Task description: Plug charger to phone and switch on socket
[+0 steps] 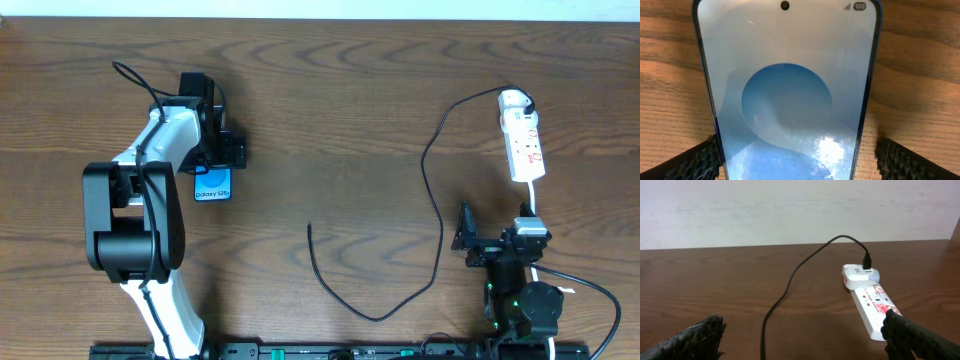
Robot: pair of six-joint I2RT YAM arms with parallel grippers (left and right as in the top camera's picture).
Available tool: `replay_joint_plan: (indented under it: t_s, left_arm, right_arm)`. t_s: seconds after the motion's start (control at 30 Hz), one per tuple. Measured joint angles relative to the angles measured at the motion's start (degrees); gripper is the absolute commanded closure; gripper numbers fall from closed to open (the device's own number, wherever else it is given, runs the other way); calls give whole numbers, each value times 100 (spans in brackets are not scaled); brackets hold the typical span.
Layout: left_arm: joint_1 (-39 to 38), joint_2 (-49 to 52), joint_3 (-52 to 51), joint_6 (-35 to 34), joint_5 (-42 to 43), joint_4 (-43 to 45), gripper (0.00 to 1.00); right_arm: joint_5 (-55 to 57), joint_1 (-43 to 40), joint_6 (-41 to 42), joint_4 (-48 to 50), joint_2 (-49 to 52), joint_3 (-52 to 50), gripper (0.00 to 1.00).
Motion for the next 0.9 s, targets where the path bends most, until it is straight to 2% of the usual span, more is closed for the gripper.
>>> replay_joint_plan:
  t_s: [0.9]
  left_arm:
    - [7, 0, -2, 2, 61, 7, 2]
  right_arm:
    - [0, 0, 0, 0, 0, 0, 1]
